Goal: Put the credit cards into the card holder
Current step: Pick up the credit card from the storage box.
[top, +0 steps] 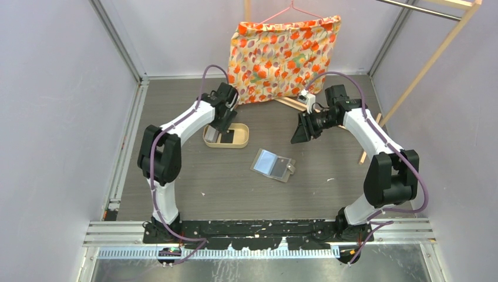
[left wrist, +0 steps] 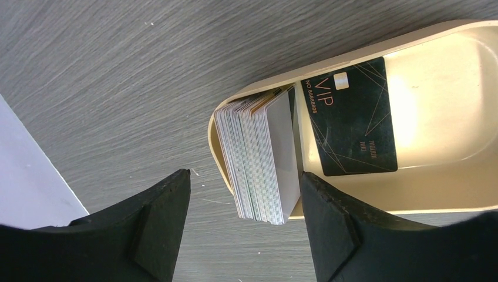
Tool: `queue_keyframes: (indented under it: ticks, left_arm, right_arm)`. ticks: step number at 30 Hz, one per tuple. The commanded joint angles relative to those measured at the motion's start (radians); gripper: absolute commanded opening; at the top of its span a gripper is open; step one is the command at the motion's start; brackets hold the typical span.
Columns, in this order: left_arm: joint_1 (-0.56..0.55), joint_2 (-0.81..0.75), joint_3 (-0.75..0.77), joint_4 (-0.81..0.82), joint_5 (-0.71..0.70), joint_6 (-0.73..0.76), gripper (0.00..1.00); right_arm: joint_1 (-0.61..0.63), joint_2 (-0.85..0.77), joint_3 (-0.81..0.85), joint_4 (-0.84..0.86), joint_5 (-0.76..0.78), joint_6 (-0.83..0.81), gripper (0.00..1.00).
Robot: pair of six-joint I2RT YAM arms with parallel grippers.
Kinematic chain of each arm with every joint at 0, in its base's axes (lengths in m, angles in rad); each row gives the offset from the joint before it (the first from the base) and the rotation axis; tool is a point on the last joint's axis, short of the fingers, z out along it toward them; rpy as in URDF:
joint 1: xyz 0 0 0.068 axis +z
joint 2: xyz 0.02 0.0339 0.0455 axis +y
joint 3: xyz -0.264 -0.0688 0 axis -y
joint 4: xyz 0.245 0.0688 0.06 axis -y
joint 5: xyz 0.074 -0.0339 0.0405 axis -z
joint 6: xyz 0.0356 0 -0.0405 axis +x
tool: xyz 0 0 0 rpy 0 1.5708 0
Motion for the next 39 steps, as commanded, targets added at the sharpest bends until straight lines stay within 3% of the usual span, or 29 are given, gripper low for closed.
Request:
queue_keyframes:
  ticks: [1, 27, 39]
  left_arm:
    - [0.006, 0.016, 0.011, -0.002, -0.028, 0.004, 0.69]
    - [0.006, 0.076, 0.007, -0.001, -0.072, 0.009, 0.61]
    - [0.007, 0.044, 0.011, -0.008, -0.098, 0.001, 0.48]
  right_arm:
    - [-0.001, 0.011, 0.008, -0.012, -0.023, -0.022, 0.41]
    - [-0.005, 0.011, 0.011, -0.023, -0.025, -0.033, 0.41]
    - [-0.008, 0.01, 0.01, -0.024, -0.026, -0.035, 0.41]
